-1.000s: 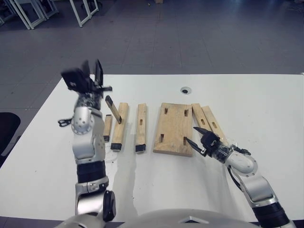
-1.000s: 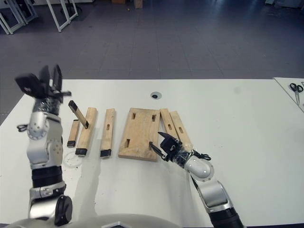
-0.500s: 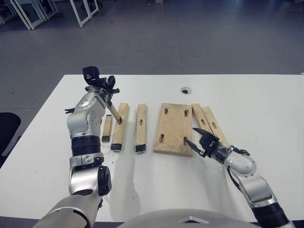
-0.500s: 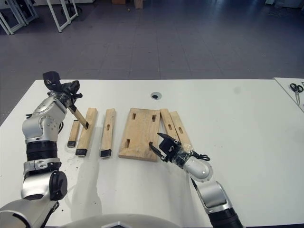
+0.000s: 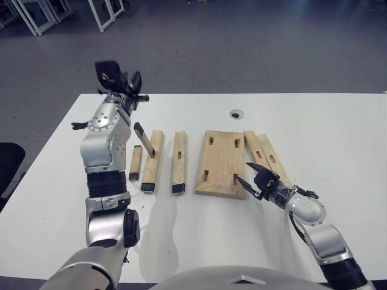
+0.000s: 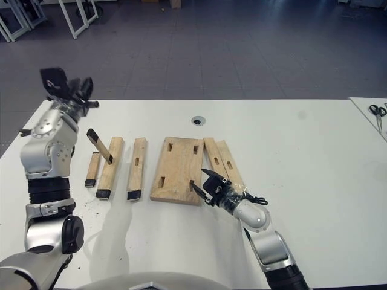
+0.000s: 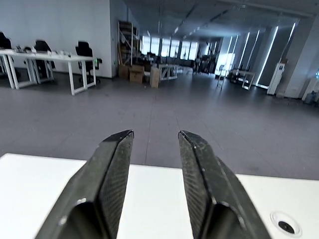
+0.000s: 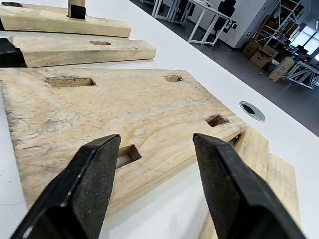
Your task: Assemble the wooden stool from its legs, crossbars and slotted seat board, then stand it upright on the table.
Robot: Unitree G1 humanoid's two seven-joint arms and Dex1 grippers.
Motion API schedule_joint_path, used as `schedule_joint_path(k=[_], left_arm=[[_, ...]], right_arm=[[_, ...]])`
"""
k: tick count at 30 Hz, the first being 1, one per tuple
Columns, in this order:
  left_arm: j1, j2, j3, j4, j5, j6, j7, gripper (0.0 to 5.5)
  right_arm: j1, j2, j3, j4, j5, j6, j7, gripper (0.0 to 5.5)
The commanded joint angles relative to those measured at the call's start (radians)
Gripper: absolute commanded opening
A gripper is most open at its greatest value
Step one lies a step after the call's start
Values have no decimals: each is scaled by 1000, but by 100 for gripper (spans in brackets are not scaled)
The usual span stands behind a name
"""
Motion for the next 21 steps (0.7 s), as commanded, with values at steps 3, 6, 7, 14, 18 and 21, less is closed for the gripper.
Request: schedule_joint_path(k=[3,6,7,14,18,21], left_arm=[[145,-8,2,-215,17,97,49,167],[363,-30,-29,-350,59,54,41,212],[426,-40,-38,-391,65,40,34,232],[715,-59,-110,-547,48,123,-26,348],[781,-24,-150,-472,64,187,-71,348],[805,-29,-165,-424,75,196,-81,348]], right_arm=[[10,-1,3,-5,-7,-5,-7,268],[16,-1,6,-8,-9,-4,-10,268],[19,-2,6,-10,-8,-3,-10,268],[22,-10,3,-7,-8,-3,-8,268],[20,-10,2,-5,-10,-4,-11,268],[15,-11,2,-2,-10,-4,-8,268]])
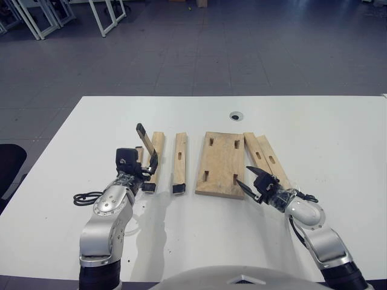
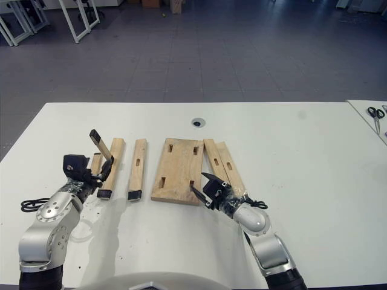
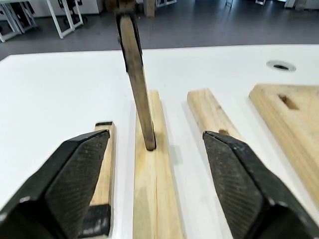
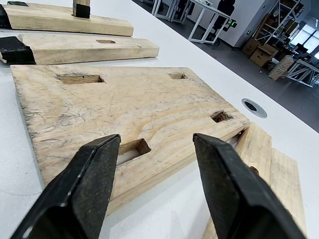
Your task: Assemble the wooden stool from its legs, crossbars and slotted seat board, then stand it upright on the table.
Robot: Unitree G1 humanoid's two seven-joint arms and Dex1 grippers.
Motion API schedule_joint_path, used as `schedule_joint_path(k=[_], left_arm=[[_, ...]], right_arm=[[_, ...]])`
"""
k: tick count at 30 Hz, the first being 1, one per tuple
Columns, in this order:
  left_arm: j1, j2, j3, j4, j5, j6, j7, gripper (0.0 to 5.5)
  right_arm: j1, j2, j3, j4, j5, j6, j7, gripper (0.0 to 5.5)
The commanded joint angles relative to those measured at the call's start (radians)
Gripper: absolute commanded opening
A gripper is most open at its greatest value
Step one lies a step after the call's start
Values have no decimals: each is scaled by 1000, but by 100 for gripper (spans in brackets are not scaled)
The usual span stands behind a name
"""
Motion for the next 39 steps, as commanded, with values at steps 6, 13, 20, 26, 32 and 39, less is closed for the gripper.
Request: schedule_joint_path(k=[6,13,20,26,32,39], left_arm=[[52,-13,-27,112,27,-13,-19,348],[27,-27,-13,144,11,-9,-28,238],[-156,-119,114,179,-189,-109,-101,203],[-284,-164,195,202,-614,-43,-333,203],[-277,-100,164,184,-1061,283,-398,203],[-261,19,92,173,-1203,439,-437,203]], right_arm=[[-19,-13,-8,8,-7,-4,6,268],[-22,-6,-22,6,6,4,-1,268],[-129,164,-197,-104,395,424,-47,324],[-229,192,-329,-164,686,744,-89,403],[-285,194,-467,-202,1156,1023,-113,403],[-335,179,-512,-167,1593,1035,-332,403]])
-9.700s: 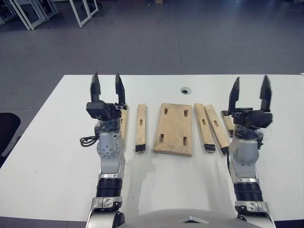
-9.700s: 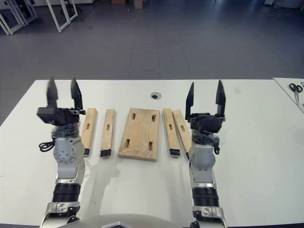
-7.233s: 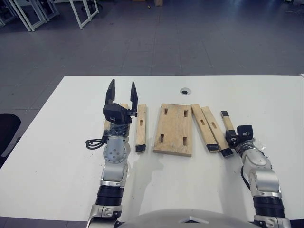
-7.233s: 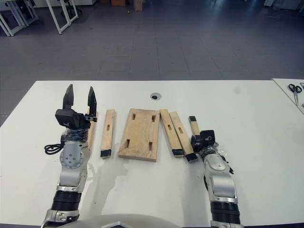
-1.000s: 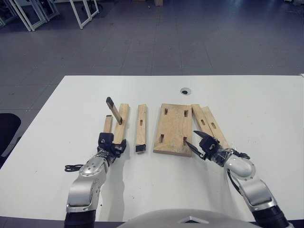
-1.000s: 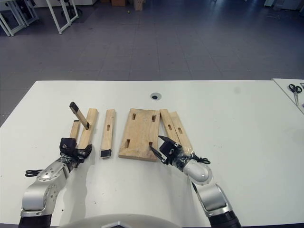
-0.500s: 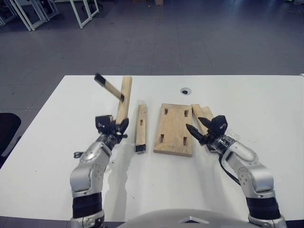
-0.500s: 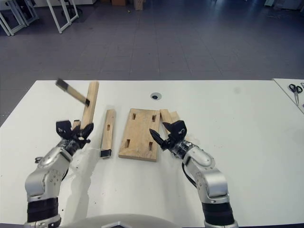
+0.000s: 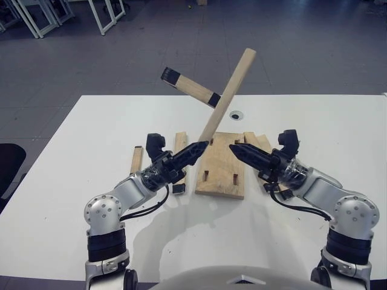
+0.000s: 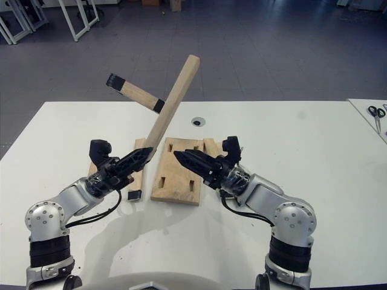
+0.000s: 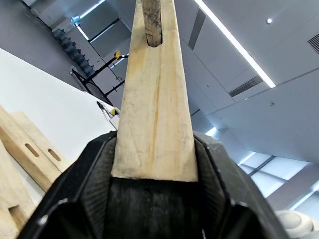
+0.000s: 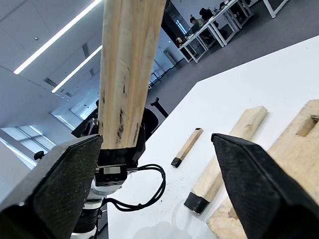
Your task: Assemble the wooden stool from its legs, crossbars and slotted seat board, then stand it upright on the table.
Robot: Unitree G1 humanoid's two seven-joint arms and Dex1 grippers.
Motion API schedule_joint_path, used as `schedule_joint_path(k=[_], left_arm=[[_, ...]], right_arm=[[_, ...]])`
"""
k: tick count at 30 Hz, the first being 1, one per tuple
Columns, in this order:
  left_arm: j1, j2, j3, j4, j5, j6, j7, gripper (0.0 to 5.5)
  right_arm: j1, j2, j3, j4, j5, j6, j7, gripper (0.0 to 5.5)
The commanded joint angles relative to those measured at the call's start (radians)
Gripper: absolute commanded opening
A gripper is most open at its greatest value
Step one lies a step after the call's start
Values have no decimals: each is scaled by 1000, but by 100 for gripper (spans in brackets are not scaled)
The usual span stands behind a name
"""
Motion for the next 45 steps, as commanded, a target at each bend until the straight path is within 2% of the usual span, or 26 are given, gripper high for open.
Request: schedule_joint_path(k=[1,5,13,23,29,30,33,35,37,39,43,45], left_arm=[[3,72,-43,-24,-38,57,-44,203],[9,100,-74,-34,-70,78,-63,203],[13,141,-106,-70,-138,72,-74,203],[3,221,-129,-51,-80,69,-150,203],[-2,235,-123,-58,-19,27,-213,203],[0,233,-121,-60,-8,17,-223,243],[-10,211,-87,-33,-13,-31,-229,288],[-50,185,-13,30,-40,-101,-179,297],[-108,182,30,93,34,-191,-138,297],[-149,204,-37,131,259,-306,-106,297],[-140,280,-386,119,815,-550,-83,297],[-132,304,-503,124,990,-604,-59,297]], right_arm=[[-33,-29,12,11,229,-26,-121,403],[-28,-84,66,-18,399,-70,-176,403],[-4,-181,162,-27,429,-130,-193,403],[20,-248,196,-20,425,-173,-164,204],[10,-250,176,-28,437,-224,-141,204],[5,-248,172,-25,448,-232,-144,204],[3,-255,169,-25,460,-250,-154,204],[8,-276,169,-21,449,-246,-148,204],[17,-309,160,-17,419,-237,-129,204],[29,-355,141,-14,350,-231,-95,204],[11,-422,105,37,149,-277,-24,204],[-1,-433,110,67,47,-306,-12,204]])
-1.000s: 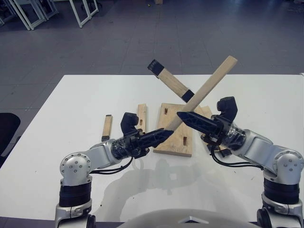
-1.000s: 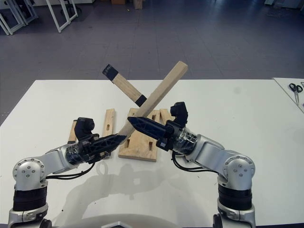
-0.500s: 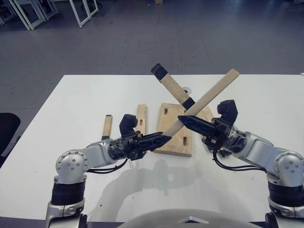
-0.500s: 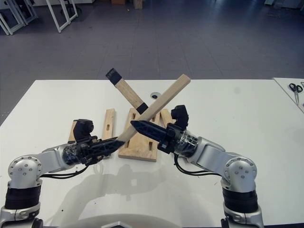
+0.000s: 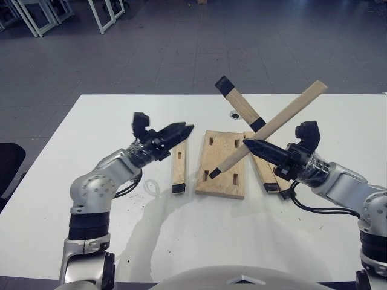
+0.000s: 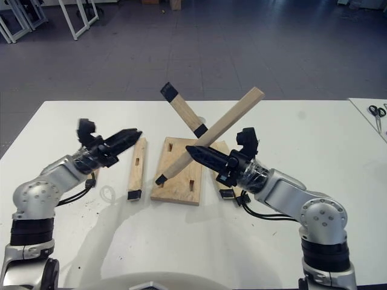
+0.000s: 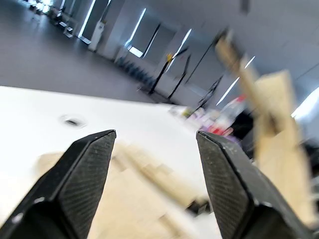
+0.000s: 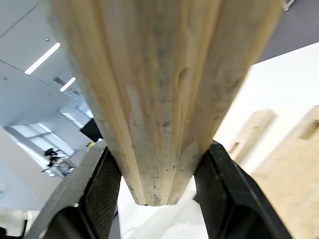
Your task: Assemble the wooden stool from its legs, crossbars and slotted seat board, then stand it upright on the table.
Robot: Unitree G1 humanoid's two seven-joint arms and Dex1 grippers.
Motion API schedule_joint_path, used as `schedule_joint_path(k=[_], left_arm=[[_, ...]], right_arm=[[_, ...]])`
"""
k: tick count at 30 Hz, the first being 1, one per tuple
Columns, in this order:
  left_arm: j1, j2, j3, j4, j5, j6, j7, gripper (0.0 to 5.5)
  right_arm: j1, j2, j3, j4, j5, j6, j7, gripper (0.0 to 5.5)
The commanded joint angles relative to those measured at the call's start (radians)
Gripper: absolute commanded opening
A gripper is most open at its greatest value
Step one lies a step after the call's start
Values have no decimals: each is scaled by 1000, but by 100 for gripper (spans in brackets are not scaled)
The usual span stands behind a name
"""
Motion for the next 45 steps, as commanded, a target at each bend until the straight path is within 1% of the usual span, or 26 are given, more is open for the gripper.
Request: schedule_joint_path(k=[1,4,6,11,13,18,22,25,29,32,37,42,45], left_arm=[[13,93,-322,5,480,-168,54,297],[18,109,-404,1,615,-144,75,297],[21,111,-451,-23,685,-95,81,297],[26,82,-480,-70,732,-44,65,297],[18,90,-493,-83,749,-11,50,297],[10,227,-603,-115,876,96,-31,297],[43,298,-661,-194,877,127,-135,297],[74,327,-659,-221,877,91,-171,297],[99,404,-648,-212,895,-21,-228,297],[115,441,-615,-185,899,-100,-252,297],[100,426,-562,-128,917,-149,-245,297],[92,413,-552,-106,930,-174,-255,297],[85,404,-556,-103,937,-175,-258,297]], right_arm=[[-36,-46,-26,72,-233,-66,48,204],[-36,-42,-21,98,-318,-73,64,203],[-34,-34,-19,101,-363,-72,86,203],[-26,-15,-15,98,-432,-62,124,203],[-19,-5,-15,93,-450,-58,133,203],[-29,7,-26,83,-494,-63,144,203],[-46,-2,-4,65,-608,-121,186,203],[-41,-9,33,47,-688,-152,240,203],[-23,-6,77,49,-765,-176,301,203],[-11,-9,92,68,-808,-188,346,203],[22,-14,98,80,-838,-171,401,203],[48,5,119,130,-873,-159,424,203],[71,27,107,113,-848,-137,413,203]])
